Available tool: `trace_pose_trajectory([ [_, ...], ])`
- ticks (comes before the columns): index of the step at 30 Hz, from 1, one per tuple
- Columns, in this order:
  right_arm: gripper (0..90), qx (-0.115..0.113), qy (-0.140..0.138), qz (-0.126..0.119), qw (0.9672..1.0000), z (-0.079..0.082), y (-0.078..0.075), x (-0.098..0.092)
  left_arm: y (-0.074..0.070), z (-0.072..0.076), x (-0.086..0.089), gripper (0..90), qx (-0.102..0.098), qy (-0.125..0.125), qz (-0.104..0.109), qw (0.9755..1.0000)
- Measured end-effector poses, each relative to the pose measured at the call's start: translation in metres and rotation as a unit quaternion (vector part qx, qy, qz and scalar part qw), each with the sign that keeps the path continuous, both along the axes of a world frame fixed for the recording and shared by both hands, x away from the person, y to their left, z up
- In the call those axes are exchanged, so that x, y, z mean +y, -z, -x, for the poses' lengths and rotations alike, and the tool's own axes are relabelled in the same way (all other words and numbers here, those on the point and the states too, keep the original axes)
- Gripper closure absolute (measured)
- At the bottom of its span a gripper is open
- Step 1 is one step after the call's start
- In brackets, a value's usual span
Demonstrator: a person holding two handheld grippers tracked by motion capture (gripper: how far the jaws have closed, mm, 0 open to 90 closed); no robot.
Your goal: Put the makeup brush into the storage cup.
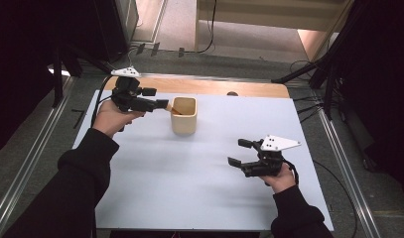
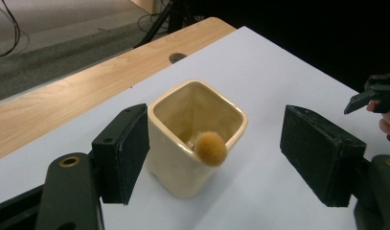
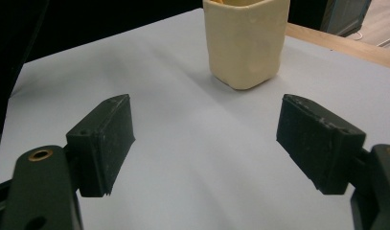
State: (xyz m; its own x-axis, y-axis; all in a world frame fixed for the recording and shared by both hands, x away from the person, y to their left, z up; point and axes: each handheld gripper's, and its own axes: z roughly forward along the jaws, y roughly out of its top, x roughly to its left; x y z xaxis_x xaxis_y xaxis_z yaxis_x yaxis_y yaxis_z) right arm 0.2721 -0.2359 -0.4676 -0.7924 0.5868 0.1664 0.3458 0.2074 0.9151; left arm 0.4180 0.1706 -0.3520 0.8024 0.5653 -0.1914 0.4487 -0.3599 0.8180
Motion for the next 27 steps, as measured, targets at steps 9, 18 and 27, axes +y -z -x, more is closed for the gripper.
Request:
trace_pose_trajectory([
  [9,21.0,0.0,0.0,-0.007,1.0,0.001,-0.001,0.0,0.006,0.011,0.016,25.5,0.001,0.001,0.001,1.0],
  [18,21.0,-0.001,0.002,-0.006,1.0,0.0,-0.001,-0.002,0.013,0.024,0.029,25.0,-0.004,0.01,0.007,0.9999],
  [27,21.0,0.0,0.005,-0.009,1.0,0.001,-0.001,-0.004,0.019,0.036,0.036,25.0,-0.006,0.012,0.01,0.9999],
])
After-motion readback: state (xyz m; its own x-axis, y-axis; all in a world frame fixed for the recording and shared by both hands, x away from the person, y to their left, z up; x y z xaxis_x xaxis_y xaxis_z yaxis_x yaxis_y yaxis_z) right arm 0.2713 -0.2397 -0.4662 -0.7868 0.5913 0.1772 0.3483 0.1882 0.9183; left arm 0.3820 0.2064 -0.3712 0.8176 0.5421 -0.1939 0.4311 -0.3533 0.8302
